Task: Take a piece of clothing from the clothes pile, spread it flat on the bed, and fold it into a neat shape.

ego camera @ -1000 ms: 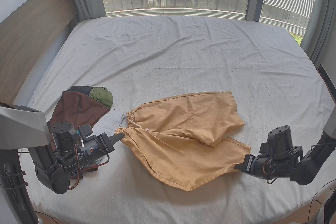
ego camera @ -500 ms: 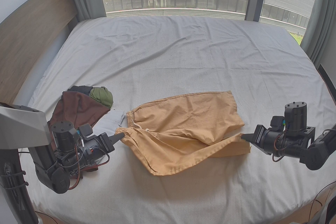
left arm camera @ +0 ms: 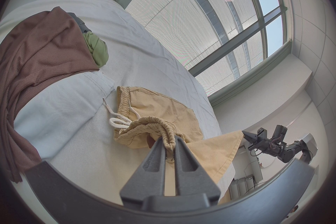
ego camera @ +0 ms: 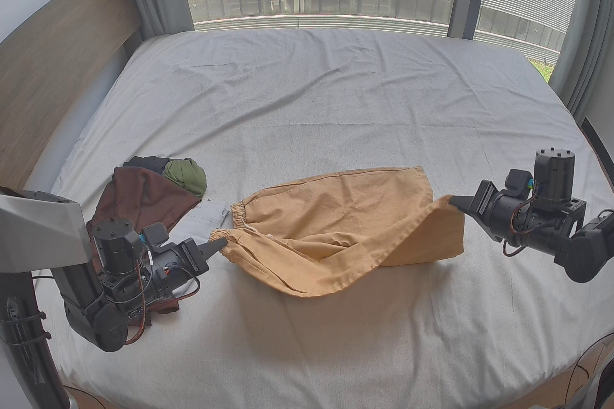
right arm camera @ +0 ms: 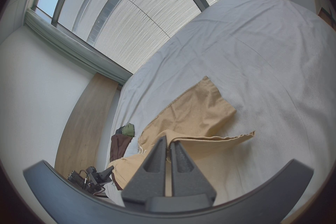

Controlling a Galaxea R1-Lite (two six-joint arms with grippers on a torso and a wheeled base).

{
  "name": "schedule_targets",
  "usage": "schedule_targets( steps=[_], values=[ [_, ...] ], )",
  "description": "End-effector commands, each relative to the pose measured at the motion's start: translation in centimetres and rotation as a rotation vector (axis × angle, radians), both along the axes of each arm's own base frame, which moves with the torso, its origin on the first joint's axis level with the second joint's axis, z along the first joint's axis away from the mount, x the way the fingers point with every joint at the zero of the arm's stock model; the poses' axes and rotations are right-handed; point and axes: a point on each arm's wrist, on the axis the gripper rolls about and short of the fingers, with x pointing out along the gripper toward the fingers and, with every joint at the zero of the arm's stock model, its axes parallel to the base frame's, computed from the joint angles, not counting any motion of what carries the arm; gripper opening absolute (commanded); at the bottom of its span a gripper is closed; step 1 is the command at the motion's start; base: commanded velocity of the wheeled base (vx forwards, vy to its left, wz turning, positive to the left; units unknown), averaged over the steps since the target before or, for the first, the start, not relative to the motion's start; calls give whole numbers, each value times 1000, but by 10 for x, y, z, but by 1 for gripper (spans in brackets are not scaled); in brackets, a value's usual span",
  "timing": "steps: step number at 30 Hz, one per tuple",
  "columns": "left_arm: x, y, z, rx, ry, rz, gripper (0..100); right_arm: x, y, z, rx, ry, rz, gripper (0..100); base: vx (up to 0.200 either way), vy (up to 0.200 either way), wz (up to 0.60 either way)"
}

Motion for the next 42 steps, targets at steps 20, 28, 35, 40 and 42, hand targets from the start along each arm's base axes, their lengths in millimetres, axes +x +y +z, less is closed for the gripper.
schedule_targets(
  steps=[20, 28, 35, 40, 42],
  values=[
    [15, -1, 9, -6, -60, 96, 0, 29, -7, 36, 33, -109, -17, 0, 0, 0, 0],
    [17, 0, 8, -4, -64, 112, 0, 40, -6, 44, 32, -112, -10, 0, 0, 0, 0],
    [17, -1, 7, -3, -61, 111, 0, 52, -17, 40, 32, -103, -34, 0, 0, 0, 0],
    [17, -1, 5, -1, -55, 109, 0, 53, -19, 46, 42, -122, -27, 0, 0, 0, 0],
    [17, -1, 3, 0, -49, 109, 0, 54, -18, 48, 43, -128, -25, 0, 0, 0, 0]
  ],
)
